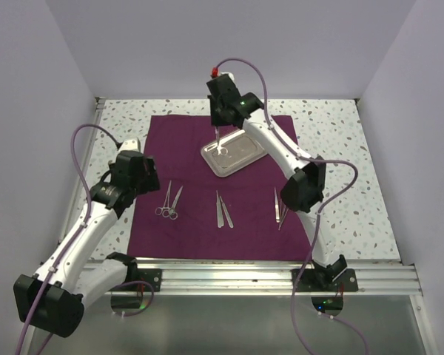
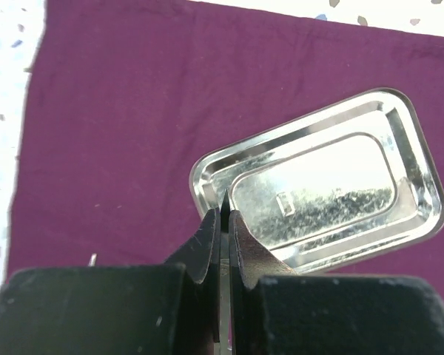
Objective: Open and lay out the surgical kit
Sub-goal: Pick up the medical item from the container, then place the medical item in the surgical kit.
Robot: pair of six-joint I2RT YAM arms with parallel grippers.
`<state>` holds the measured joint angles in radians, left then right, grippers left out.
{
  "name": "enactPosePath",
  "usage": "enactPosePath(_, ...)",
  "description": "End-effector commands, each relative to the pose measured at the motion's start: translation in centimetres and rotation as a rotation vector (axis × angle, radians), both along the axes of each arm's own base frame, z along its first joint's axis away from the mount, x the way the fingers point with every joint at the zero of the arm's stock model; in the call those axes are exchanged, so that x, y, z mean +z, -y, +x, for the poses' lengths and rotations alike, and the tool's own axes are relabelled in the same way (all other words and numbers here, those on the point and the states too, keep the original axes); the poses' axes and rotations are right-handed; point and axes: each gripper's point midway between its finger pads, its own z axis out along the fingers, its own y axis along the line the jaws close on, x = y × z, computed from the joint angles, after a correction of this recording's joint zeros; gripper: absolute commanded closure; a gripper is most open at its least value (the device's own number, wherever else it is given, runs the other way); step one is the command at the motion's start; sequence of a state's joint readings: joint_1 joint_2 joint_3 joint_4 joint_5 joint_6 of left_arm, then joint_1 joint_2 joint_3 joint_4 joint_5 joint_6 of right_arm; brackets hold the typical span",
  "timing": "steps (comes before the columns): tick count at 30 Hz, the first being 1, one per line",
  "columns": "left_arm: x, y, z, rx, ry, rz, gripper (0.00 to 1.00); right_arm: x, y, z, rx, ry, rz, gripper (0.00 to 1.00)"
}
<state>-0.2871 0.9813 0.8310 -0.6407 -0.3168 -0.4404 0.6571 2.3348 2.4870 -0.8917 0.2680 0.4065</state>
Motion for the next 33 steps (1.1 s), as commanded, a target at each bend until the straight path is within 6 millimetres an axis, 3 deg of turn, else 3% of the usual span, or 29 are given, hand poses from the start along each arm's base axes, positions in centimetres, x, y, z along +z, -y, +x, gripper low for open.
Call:
enactPosePath(1,1.2,-0.6,0.4,0.010,0.060,0.013,0.20,2.5,-1.2,-2.6,0.012,-0.021,0.100,1.00)
enactPosePath(2,1.2,-0.7,0.4,0.014,0.061,0.016,0.19,1.2,-1.5,-3.4,0.012,-0.061,0.108,1.00)
enactPosePath(6,1.1,-0.9,0.4,0.016,0.065,0.028,0.19,-0.6,-5.5,-7.0,0.007,-0.175,0.273,1.00)
enactPosePath(7,1.1,-1.0,0.4,0.020,0.068,0.028,0.17,-0.6,-7.6,-8.3,0.045,-0.193,0.323,1.00)
enactPosePath(8,1.1,-1.2,0.4,0.031,0.072,0.033,0.13,-1.9,-8.2,-9.2,0.043,-0.233,0.338,1.00)
enactPosePath(10,0.9,-1.4,0.2,0.044,0.087,0.033,0.02,-2.4,-10.6,-10.4,0.027,-0.278,0.433,1.00)
enactPosePath(13,1.1,-1.6,0.1,0.052,0.102,0.034,0.01,-4.7,-12.2,-11.9,0.004,-0.354,0.473,1.00)
enactPosePath(24,1.8,-2.0,-0.3,0.074,0.138,0.032,0.01,-9.6,-15.0,-13.3,-0.026,-0.450,0.441,1.00)
enactPosePath(31,1.7,-1.8,-0.2,0.061,0.135,0.029,0.00,-11.6,-16.6,-16.0,0.045,-0.530,0.414,1.00)
enactPosePath(33,1.7,-1.8,-0.2,0.060,0.134,0.028,0.01,-11.1,-16.5,-16.3,0.054,-0.533,0.414,0.85)
